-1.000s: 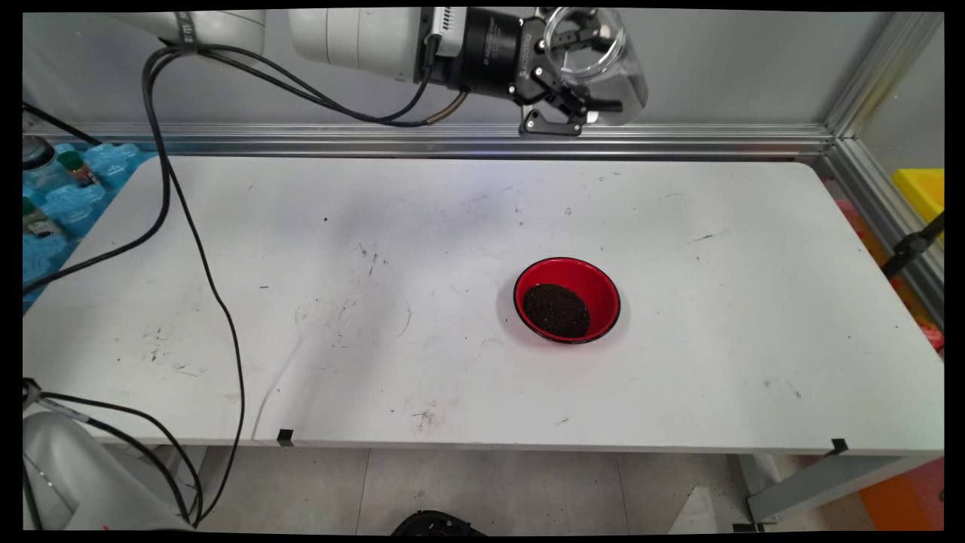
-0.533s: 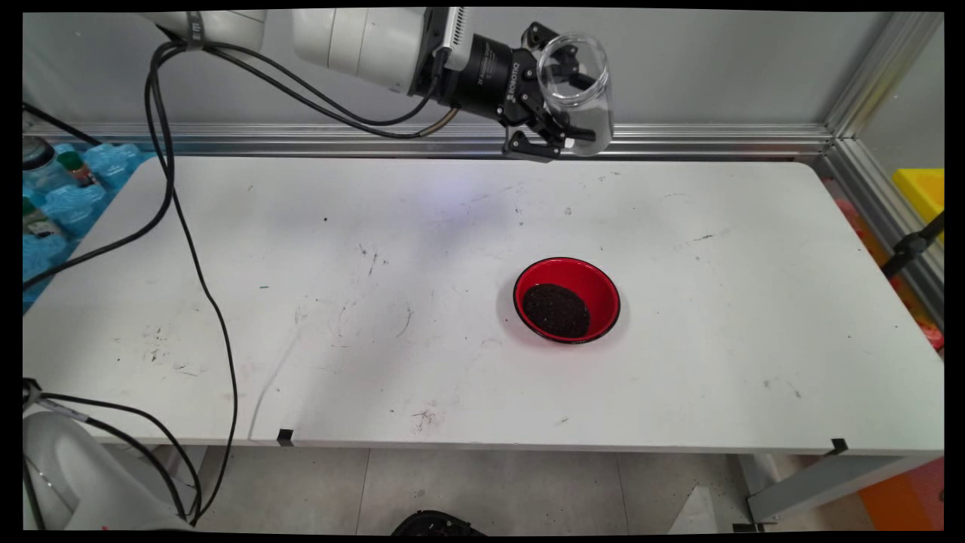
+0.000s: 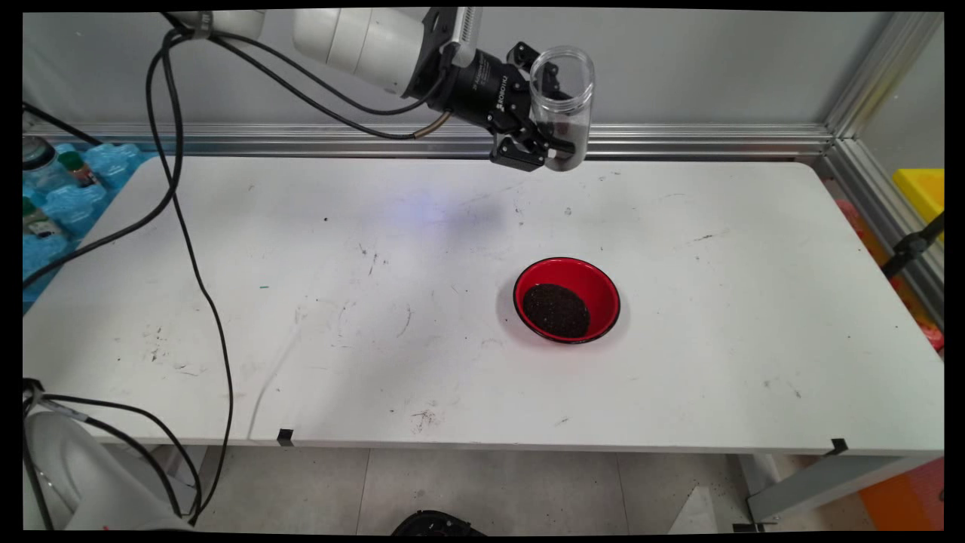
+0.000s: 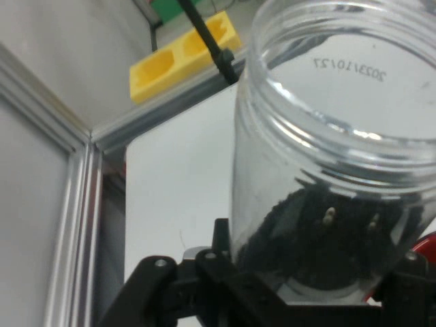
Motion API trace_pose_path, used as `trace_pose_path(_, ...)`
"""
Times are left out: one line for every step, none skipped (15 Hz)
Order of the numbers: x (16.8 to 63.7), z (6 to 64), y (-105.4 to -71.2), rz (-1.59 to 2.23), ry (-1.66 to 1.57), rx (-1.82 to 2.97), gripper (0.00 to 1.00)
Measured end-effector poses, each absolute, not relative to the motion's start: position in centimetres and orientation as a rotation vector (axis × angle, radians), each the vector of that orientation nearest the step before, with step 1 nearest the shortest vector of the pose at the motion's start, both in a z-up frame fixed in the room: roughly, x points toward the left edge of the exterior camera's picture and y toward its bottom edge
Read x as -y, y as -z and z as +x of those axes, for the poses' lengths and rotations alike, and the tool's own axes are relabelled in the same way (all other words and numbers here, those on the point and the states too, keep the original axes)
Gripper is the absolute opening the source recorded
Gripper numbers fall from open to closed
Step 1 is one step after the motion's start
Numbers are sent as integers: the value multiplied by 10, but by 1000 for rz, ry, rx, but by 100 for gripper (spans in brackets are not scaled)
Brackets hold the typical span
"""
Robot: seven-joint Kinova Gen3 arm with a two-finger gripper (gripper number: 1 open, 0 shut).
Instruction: Pour the black seasoning powder in the red bowl
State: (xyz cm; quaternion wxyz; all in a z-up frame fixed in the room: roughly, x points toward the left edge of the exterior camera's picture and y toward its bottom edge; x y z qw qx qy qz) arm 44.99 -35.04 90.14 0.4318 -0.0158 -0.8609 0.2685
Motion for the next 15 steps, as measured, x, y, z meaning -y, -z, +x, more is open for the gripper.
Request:
trace_pose_path(352, 451, -901, -15, -655, 2158, 0)
trace_pose_path(354, 453, -901, 9, -639, 2169, 0)
trace_pose_path(356, 453, -901, 33, -621, 2178, 0)
trace_pose_path(358, 454, -901, 56, -605, 2184, 0)
trace_pose_path(361, 454, -901, 82, -587, 2190, 0)
trace_pose_path(363, 455, -901, 108, -568, 2193, 0)
trace_pose_path(365, 455, -901, 129, -552, 2196, 0)
trace_pose_path(367, 455, -901, 152, -535, 2199, 0)
trace_pose_path(370, 455, -900, 178, -517, 2202, 0)
trace_pose_path(373, 455, -900, 202, -503, 2203, 0)
trace_pose_path(375, 456, -899, 226, -491, 2203, 0)
trace_pose_path(379, 456, -897, 254, -480, 2203, 0)
trace_pose_path(383, 456, -895, 280, -470, 2203, 0)
trace_pose_path(386, 456, -892, 300, -461, 2203, 0)
trace_pose_path(388, 455, -890, 311, -456, 2204, 0)
